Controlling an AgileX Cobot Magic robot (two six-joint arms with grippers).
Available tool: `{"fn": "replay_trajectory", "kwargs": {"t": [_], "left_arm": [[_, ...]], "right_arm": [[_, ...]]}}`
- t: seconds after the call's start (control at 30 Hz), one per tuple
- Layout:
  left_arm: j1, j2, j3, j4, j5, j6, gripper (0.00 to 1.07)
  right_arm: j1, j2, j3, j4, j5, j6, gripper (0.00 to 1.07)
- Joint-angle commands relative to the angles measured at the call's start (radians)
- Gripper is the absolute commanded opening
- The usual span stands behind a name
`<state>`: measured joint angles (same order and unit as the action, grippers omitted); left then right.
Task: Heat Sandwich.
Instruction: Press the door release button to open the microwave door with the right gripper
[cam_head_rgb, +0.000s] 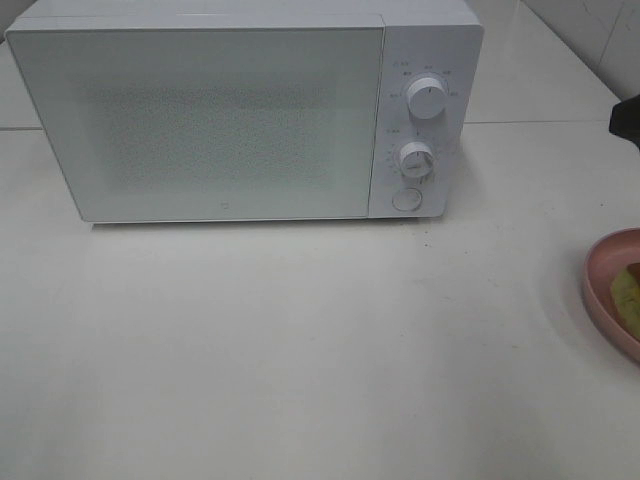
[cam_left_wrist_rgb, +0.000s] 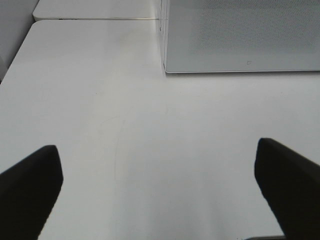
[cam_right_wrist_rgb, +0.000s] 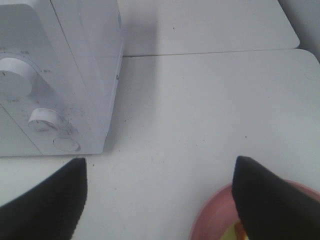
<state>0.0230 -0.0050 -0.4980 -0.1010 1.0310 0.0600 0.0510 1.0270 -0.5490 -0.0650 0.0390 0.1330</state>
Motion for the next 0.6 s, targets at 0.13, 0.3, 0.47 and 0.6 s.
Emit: {"fn": "replay_trajectory", "kwargs": {"t": [0.13, 0.3, 0.47, 0.6], "left_arm": [[-0.006, -0.026, 0.003, -0.005, -0.002, 0.003, 1.01], [-0.006, -0.026, 0.003, -0.005, -0.002, 0.003, 1.01], [-0.006, -0.026, 0.003, -0.005, -0.002, 0.003, 1.01], [-0.006, -0.026, 0.003, -0.005, -0.002, 0.003, 1.01]], "right_arm": [[-0.001, 0.048, 0.078, -0.002, -0.261, 0.001, 0.76], [-0.001, 0.079, 0.175, 0.004, -0.486, -0.008, 0.76], [0.000, 0.100, 0.243, 0.087, -0.624, -0.053, 0.76], [0.046, 0.117, 0.282, 0.164, -0.714, -0.090, 0.76]]}}
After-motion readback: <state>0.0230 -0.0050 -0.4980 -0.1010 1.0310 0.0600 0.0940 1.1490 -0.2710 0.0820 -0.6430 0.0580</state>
